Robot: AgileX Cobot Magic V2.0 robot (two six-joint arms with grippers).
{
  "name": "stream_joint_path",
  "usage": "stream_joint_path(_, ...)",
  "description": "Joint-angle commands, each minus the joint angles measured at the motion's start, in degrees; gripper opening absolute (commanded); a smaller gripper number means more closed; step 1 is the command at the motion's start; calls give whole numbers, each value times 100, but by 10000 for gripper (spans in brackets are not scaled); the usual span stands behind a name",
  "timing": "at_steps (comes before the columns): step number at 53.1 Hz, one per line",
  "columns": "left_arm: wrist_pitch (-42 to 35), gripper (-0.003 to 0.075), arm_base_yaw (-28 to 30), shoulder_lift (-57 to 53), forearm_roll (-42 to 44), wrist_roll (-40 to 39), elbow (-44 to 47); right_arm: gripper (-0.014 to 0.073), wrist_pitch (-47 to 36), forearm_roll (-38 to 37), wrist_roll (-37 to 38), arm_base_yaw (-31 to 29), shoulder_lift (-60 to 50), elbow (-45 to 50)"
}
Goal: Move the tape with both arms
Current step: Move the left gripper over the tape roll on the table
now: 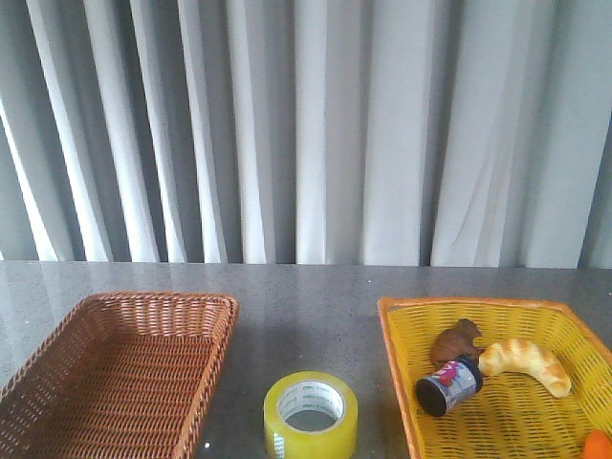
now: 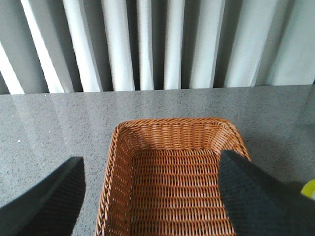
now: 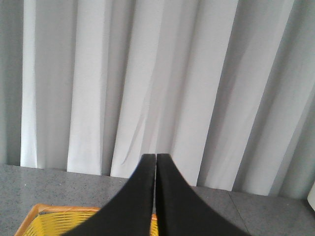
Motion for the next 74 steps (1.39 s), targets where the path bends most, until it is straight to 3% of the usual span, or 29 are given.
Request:
stream_joint_path(1, -178, 531, -280, 77, -246, 288, -641, -5, -185, -290, 5, -1, -39, -124)
stream_joint_path(14, 1185, 524, -1217, 1232, -731, 472, -2576, -5, -185, -290, 5, -1, -39, -124)
stream_joint_path(29, 2034, 502, -1936, 2833, -705, 424, -3807, -5, -185, -290, 5, -1, -39, -124)
stream_joint_path(48, 2422, 502, -2515, 4382, -236, -94, -4199, -5, -185, -290, 5, -1, -39, -124)
stream_joint_path(74, 2555, 502, -2583, 4868, -219, -640, -4199, -5, -185, -290, 5, -1, -39, -124)
